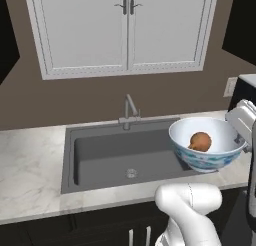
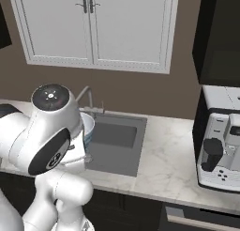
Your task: Pick the onion from the cabinet and place it in the bowl. Then pick the bowl and place it in the sink. Then turn on the sink facuet.
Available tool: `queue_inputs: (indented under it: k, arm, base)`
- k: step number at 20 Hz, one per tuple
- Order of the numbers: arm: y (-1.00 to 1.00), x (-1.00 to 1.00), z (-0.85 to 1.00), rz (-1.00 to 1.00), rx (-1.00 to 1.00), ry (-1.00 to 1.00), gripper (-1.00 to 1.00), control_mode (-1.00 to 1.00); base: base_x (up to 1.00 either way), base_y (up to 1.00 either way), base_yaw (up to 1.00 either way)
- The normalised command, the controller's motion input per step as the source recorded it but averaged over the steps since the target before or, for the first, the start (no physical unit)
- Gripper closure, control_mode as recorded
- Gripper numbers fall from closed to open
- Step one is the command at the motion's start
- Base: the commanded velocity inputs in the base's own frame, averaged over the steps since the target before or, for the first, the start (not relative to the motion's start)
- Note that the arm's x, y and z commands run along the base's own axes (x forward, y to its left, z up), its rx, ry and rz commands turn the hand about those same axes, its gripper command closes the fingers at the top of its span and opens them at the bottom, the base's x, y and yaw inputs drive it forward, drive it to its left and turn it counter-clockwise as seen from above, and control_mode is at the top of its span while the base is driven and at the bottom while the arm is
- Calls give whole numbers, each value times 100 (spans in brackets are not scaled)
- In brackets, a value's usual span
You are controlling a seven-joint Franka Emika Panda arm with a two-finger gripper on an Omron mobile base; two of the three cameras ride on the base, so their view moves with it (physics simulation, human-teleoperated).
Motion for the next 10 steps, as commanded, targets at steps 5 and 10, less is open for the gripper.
queue_inputs:
  k: [5, 10]
  arm:
    - [-2, 100, -66, 27, -6, 0, 100, -100]
    - [0, 92, -60, 13, -9, 0, 100, -100]
  base:
    - [0, 0, 0]
    - [0, 0, 0]
